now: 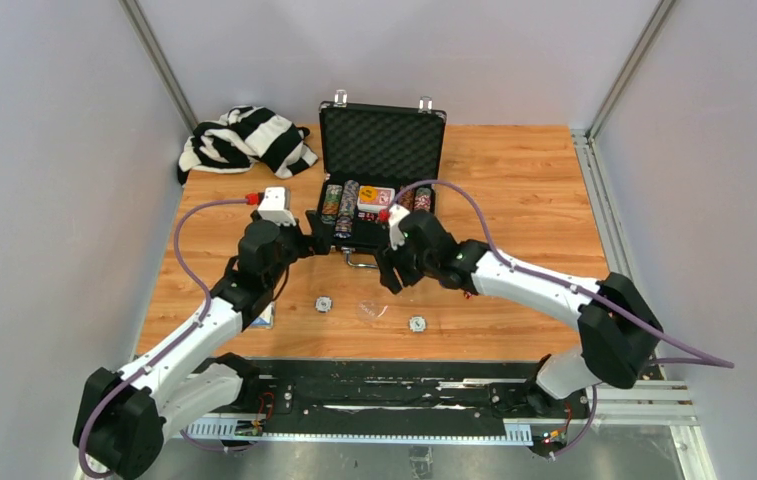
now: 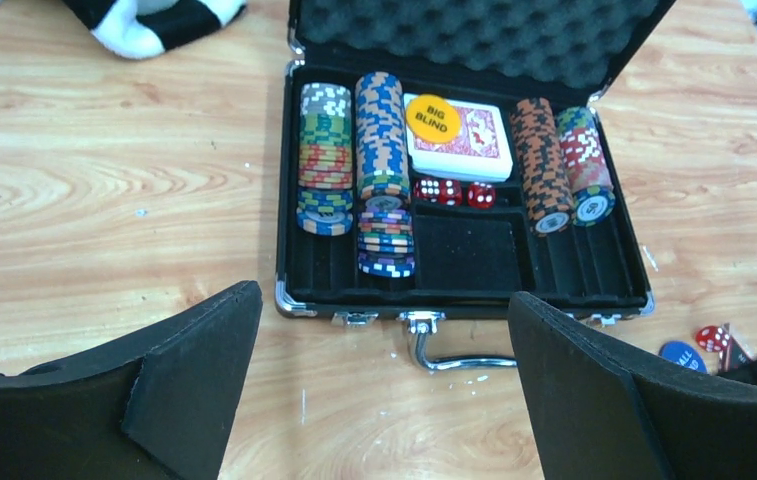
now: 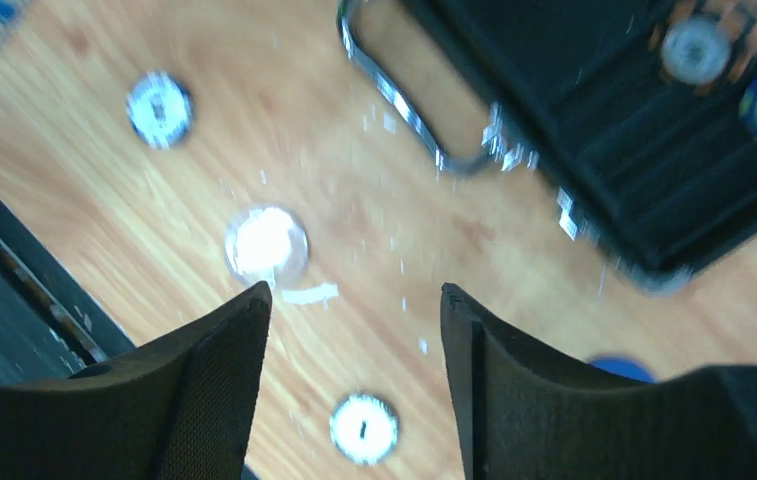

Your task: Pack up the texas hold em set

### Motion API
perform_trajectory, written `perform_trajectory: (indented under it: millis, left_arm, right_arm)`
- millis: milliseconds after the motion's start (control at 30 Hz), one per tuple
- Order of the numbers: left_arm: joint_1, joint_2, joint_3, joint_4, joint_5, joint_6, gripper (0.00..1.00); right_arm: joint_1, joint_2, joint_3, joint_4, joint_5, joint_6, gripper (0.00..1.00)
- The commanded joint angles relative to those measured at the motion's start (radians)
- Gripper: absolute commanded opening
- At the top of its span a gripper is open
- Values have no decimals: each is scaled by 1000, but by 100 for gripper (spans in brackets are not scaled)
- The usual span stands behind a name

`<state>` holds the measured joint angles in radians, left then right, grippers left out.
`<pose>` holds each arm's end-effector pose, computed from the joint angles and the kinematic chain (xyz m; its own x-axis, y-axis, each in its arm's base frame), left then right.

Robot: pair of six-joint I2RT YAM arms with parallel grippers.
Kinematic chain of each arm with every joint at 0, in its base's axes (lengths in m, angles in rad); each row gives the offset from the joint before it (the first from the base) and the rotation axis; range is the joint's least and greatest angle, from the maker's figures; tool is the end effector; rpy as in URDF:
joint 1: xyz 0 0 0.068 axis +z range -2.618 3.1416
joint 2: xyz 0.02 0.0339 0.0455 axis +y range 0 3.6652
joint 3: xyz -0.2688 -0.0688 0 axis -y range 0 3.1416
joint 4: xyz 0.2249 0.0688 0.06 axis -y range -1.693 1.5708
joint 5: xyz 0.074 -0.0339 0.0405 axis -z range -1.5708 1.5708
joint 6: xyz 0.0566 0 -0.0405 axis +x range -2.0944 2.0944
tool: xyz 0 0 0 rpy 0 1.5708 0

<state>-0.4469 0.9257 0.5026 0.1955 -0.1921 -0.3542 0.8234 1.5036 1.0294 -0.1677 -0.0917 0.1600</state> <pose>0.1979 -0.0829 0.2614 -0.2798 -0.2434 -0.9287 0.1700 0.9395 -0.2975 0.2231 0.2484 0.2543 -0.5261 -0.3343 -0.7820 -0.7054 0.6851 0.1817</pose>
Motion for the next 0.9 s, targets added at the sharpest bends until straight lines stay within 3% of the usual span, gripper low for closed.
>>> perform_trajectory:
  millis: [0,267,533,867]
  left_arm:
    - [-27,26,36,-125,-25,-8,98]
    - [-155,95,53,-127,-100,6,98]
    - [-171,91,55,-145,-99,-4,98]
    - [-171,86,57,-206,-144,-9,98]
  right_arm:
    - [31,-104,-159,-81,112,59,66]
    - [80,-168,-343,-92,154,135,76]
    - [171,-131,-343,-66,195,170,77]
    - [186,-60,-344,-77,226,175,74]
